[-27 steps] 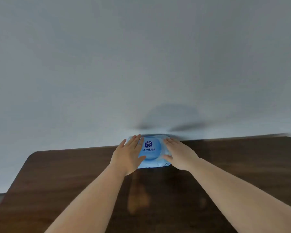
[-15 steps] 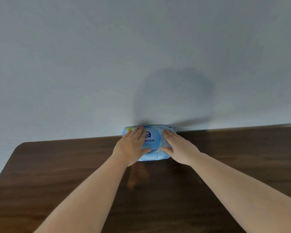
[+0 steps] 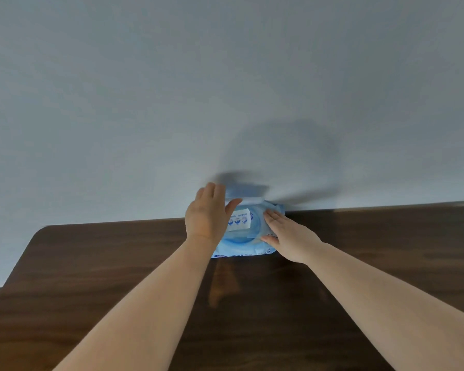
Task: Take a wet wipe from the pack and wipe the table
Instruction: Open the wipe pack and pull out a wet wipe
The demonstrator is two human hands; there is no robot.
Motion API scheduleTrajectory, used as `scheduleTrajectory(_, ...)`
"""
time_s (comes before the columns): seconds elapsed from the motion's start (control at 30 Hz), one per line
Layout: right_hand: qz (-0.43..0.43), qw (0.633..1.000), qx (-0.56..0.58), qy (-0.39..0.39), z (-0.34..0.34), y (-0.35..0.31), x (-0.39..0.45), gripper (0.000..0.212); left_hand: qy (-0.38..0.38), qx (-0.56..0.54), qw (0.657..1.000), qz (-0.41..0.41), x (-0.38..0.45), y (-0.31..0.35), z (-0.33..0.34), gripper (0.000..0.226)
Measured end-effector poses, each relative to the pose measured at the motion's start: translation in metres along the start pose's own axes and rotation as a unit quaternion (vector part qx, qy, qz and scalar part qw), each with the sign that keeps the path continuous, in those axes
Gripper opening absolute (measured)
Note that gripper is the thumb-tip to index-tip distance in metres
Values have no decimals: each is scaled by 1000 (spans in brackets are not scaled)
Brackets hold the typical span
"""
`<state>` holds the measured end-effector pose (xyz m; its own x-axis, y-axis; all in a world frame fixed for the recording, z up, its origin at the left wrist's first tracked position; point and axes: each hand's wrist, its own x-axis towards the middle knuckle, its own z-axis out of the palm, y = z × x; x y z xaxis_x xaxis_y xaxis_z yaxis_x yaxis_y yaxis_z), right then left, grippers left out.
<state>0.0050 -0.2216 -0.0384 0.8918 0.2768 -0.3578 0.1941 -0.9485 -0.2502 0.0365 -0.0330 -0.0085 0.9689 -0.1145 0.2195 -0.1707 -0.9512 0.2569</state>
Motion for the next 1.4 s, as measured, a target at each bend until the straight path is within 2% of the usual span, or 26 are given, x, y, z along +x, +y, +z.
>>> scheduleTrajectory(0.07, -2, 1000, -2, 2, 0, 0, 0, 69, 12, -28, 998, -62, -3, 4, -2, 39)
scheduleTrajectory(0.17, -10, 1000, 0, 14, 1, 1, -1, 67, -28, -103, 986, -126, -11, 14, 7, 36)
scheduleTrajectory(0.23, -16, 1000, 7, 17, 2, 2, -2, 66, -62, -132, 985, -96, -17, 19, 16, 40)
scheduleTrajectory(0.3, -21, 1000, 11, 19, 3, 2, -1, 66, -92, -103, 990, -29, -25, 20, 27, 59)
scheduleTrajectory(0.33, -22, 1000, 10, 18, 2, 2, 0, 66, -89, -89, 992, -10, -28, 19, 32, 61)
scheduleTrajectory(0.37, -20, 1000, 10, 16, 1, 2, 0, 66, -70, -81, 994, -6, -29, 19, 34, 52)
scheduleTrajectory(0.43, -15, 1000, 8, 9, -1, 2, 1, 66, -31, -90, 995, -22, -28, 18, 30, 20)
scheduleTrajectory(0.5, -11, 1000, -6, 18, -4, 2, 2, 63, -35, -128, 987, -88, -23, 14, 23, 21)
scheduleTrajectory(0.57, -20, 996, -47, 74, -5, 0, 4, 52, -32, -185, 972, -144, -20, 5, 15, 23)
scheduleTrajectory(0.63, -39, 988, -70, 131, -6, -8, 8, 40, -17, -202, 966, -161, -19, -9, 7, 23)
scheduleTrajectory(0.73, -55, 987, -43, 144, -3, -27, 19, 32, -30, -203, 961, -185, -20, -28, 4, 31)
scheduleTrajectory(0.87, -48, 988, -9, 144, 1, -44, 34, 28, -49, -204, 953, -219, -26, -40, 9, 26)
scheduleTrajectory(1.2, -30, 987, 63, 142, 7, -58, 45, 19, -68, -205, 955, -204, -28, -44, 11, 30)
scheduleTrajectory(1.4, 28, 954, 252, 161, -12, -53, 36, 11, -72, -197, 956, -206, -27, -43, 10, 35)
